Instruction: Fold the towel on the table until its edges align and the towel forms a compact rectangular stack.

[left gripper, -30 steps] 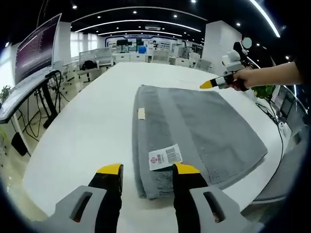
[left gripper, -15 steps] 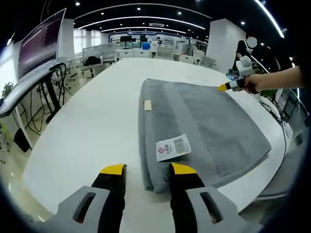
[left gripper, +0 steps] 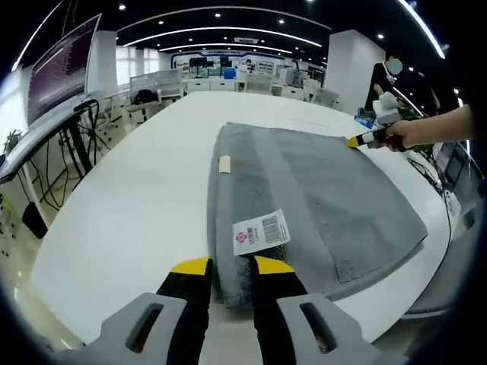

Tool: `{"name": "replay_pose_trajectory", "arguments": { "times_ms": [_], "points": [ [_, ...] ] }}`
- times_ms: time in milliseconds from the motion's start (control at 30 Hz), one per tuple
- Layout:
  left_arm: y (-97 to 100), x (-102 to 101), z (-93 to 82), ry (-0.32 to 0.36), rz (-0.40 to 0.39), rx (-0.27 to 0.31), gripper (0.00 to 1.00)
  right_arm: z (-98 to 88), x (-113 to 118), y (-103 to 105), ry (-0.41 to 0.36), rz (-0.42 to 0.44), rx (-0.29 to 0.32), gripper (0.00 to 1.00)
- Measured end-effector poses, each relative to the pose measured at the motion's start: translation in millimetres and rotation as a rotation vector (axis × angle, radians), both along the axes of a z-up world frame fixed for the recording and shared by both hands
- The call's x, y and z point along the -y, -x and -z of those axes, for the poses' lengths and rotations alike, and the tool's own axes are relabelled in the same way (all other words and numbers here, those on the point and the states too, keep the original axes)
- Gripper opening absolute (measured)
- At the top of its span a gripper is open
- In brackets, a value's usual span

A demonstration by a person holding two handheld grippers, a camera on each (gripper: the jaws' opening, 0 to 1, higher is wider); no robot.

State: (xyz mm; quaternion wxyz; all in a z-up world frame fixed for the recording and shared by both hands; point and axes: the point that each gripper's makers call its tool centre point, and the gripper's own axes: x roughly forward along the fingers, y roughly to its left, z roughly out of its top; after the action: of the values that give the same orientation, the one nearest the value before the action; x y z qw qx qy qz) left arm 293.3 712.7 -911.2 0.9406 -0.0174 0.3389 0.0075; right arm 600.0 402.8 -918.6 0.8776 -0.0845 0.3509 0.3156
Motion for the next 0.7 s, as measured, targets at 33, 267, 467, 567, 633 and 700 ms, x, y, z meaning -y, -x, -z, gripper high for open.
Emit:
{"name": "replay_pose_trajectory", "arguments": {
  "times_ms": [33, 267, 467, 567, 633, 700],
  "points": [
    [-0.6, 1, 0.0, 0.001, 0.0, -0.001, 0.19, 0.1, 2, -2, -0.002, 0.009, 0.0, 0.09],
    [-8.8, 18, 1.3, -0.012, 0.014, -0.022, 0.1, -1.5, 19, -8, -0.004, 0.016, -0.001, 0.05],
    [-24.5, 47, 1.3, -0.006, 0.064, -0.004, 0.09, -2.3, 53, -15, 0.017, 0.048, 0.013, 0.05],
    [-30.4, 67, 1.0, -0.014, 0.124, -0.011, 0.09, -2.4, 71, -20, 0.028, 0.067, 0.011, 0.05],
    [-34.1, 81, 0.3, -0.017, 0.157, -0.02, 0.08, -3.1, 83, -22, 0.029, 0.084, -0.001, 0.05],
    [-37.5, 97, -0.6, -0.013, 0.205, -0.023, 0.08, -3.1, 98, -25, 0.047, 0.097, -0.007, 0.05]
  ]
}}
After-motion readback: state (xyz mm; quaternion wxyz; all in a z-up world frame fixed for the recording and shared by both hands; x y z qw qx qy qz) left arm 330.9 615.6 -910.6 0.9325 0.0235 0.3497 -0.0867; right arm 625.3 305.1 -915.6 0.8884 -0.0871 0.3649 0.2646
